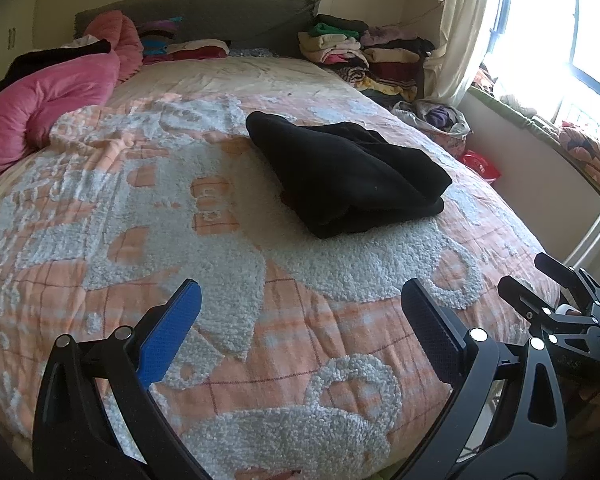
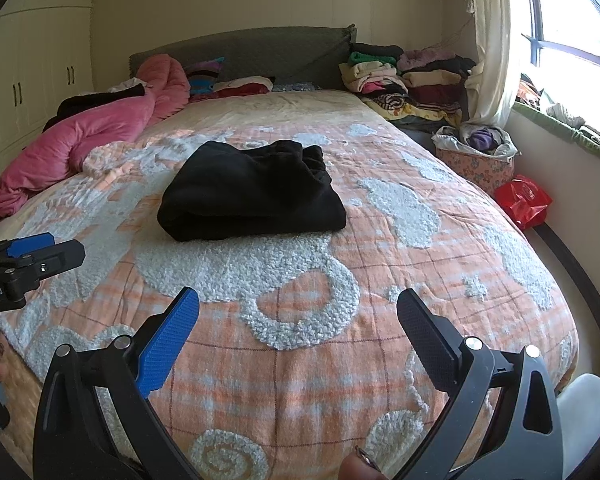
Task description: Fold small clothes
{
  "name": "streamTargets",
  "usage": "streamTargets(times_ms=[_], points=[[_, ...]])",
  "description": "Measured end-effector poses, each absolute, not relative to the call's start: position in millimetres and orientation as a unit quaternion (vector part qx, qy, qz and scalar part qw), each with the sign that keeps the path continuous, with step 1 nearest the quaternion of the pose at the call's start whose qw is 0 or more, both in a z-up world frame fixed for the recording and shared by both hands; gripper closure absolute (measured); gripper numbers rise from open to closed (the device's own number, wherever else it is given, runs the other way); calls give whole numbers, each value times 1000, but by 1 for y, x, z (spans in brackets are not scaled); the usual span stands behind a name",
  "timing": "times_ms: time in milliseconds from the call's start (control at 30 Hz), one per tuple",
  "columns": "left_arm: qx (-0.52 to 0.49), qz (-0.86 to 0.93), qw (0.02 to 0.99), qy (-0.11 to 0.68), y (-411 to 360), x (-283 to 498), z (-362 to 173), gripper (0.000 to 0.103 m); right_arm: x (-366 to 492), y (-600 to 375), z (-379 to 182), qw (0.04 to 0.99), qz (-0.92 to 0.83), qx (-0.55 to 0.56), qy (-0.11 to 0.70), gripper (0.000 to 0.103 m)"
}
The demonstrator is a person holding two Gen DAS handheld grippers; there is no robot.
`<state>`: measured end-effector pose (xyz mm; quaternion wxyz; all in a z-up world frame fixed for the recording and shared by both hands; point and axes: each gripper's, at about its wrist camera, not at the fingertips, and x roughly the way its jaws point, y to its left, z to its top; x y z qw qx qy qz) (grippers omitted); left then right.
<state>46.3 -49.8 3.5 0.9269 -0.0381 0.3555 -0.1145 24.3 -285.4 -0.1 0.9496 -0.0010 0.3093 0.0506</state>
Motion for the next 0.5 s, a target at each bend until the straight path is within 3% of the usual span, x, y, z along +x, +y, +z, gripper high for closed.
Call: streamTargets(times_ms=[300, 400, 500], points=[[-74, -80, 933, 343, -7, 57, 10, 9, 5, -375, -8, 940, -114, 83, 311, 4], [-130, -16, 930, 344, 68, 83, 20, 9, -17, -454, -22, 908, -249, 109, 320, 4], [-112, 115, 929, 335, 155, 108, 28, 9, -49, -544, -44, 847, -383, 136, 344, 4]])
